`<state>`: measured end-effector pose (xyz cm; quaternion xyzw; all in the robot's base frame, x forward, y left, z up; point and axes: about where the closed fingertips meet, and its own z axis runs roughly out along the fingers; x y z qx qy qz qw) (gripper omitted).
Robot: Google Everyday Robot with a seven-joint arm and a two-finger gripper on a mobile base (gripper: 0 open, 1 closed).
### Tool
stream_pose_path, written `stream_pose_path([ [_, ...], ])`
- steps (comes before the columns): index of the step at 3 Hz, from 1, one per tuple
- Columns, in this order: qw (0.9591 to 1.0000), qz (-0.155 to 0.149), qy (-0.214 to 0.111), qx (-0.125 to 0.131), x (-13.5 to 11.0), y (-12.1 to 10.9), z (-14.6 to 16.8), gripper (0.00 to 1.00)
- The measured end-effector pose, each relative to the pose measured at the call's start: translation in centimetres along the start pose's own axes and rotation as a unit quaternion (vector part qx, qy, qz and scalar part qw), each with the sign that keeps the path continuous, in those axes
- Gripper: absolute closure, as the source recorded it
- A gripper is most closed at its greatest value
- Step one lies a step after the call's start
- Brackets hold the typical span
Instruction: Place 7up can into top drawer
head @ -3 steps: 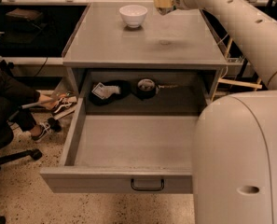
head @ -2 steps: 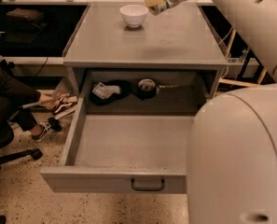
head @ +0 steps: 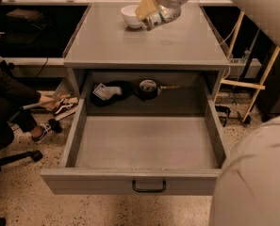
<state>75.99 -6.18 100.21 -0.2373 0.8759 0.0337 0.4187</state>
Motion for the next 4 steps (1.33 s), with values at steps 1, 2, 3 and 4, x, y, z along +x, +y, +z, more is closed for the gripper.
stream_pose_path([
  [1,1.0000,-0.001,0.000,0.000,0.0,0.0,0.0,1.00],
  [2,0.9993,-0.003,0.036,-0.002,1.3,0.6,-1.3,1.00],
  [3,0.9941,0.003,0.106,-0.026,5.9,3.2,-6.4,1.00],
  [4,0.9879,0.008,0.153,-0.024,10.7,7.0,-11.5,1.00],
])
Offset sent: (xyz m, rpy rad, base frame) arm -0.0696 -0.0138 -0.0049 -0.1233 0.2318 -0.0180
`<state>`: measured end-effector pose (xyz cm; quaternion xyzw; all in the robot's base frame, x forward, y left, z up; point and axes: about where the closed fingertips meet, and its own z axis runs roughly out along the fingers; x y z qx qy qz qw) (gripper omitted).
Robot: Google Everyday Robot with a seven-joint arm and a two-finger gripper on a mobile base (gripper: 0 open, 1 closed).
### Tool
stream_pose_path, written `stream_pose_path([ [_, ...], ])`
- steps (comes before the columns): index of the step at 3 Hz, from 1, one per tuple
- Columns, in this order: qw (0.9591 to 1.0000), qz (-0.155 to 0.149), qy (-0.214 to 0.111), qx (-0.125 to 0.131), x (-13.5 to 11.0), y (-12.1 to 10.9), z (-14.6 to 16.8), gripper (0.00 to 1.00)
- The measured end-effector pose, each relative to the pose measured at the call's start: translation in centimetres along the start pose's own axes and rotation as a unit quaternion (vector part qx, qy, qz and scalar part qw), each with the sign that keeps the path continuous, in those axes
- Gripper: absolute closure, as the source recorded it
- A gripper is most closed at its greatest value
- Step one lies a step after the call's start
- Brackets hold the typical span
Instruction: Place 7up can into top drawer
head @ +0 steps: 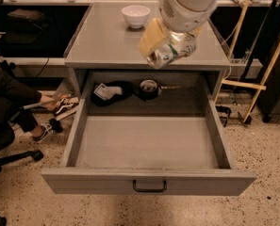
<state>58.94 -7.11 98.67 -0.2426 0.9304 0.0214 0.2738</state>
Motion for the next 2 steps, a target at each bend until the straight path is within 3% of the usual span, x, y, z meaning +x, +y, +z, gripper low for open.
stream_pose_path([
  [1,0.9998,0.015,0.010,0.001,1.87,0.77,-0.35,1.00],
  [2,0.9996,0.016,0.016,0.016,2.02,0.68,0.63,1.00],
])
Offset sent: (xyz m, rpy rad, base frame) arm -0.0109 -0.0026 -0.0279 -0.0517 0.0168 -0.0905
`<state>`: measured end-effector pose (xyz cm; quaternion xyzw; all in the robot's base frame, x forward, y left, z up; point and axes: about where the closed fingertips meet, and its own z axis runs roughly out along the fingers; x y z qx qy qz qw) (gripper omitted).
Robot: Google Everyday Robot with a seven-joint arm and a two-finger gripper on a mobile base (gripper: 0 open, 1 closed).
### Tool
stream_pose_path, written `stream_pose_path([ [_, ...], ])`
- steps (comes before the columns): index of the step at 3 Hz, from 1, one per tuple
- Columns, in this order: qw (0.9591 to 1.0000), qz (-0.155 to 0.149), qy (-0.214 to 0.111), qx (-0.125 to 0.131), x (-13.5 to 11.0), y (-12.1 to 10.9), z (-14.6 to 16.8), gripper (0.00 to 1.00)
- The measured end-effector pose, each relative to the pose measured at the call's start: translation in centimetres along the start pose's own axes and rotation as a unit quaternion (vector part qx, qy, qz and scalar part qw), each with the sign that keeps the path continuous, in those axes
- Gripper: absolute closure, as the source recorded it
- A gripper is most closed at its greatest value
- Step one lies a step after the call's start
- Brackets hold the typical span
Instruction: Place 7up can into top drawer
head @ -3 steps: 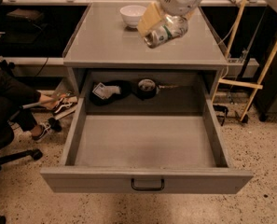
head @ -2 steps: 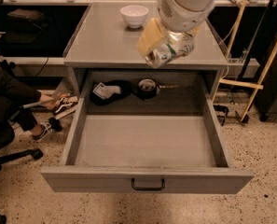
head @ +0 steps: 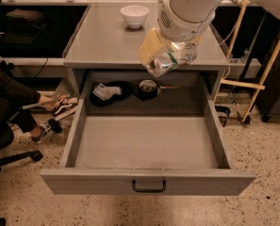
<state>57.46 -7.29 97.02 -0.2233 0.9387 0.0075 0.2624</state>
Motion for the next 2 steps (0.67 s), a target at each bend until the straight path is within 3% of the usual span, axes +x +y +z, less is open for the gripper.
stream_pose_path([
  [1,0.9990,0.027,0.013,0.033,1.9,-0.3,4.8,1.00],
  [2,0.9948,0.082,0.038,0.046,6.7,-0.4,12.8,1.00],
])
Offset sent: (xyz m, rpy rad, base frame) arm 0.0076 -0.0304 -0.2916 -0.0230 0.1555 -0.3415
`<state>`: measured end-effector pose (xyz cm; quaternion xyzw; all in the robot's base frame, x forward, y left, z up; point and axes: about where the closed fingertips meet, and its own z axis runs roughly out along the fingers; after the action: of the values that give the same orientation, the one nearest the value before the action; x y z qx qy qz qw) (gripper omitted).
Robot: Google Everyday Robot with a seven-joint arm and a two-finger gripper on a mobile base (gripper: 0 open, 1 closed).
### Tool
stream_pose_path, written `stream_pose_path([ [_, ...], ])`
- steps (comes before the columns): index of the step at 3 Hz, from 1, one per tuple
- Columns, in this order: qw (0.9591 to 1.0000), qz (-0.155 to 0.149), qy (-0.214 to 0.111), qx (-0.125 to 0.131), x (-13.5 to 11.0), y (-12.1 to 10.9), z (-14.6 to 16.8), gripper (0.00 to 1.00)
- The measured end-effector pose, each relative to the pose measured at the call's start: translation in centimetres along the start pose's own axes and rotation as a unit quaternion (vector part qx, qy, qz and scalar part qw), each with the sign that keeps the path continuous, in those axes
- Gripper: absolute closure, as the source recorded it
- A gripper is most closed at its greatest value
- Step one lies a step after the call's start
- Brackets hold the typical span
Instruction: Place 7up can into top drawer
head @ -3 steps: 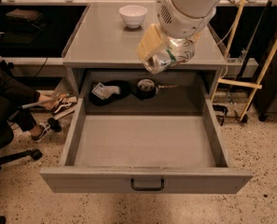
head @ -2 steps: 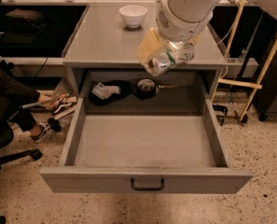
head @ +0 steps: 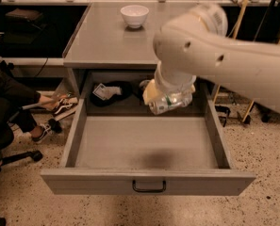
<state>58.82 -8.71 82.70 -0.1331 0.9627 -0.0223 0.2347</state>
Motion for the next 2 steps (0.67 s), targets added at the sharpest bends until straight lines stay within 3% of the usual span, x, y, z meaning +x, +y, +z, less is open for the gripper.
stream_pose_path([
  [1,0.9981,0.039,0.044,-0.021,5.4,0.2,7.8,1.00],
  [2,0.9919,0.060,0.087,-0.070,9.5,0.9,13.2,1.00],
])
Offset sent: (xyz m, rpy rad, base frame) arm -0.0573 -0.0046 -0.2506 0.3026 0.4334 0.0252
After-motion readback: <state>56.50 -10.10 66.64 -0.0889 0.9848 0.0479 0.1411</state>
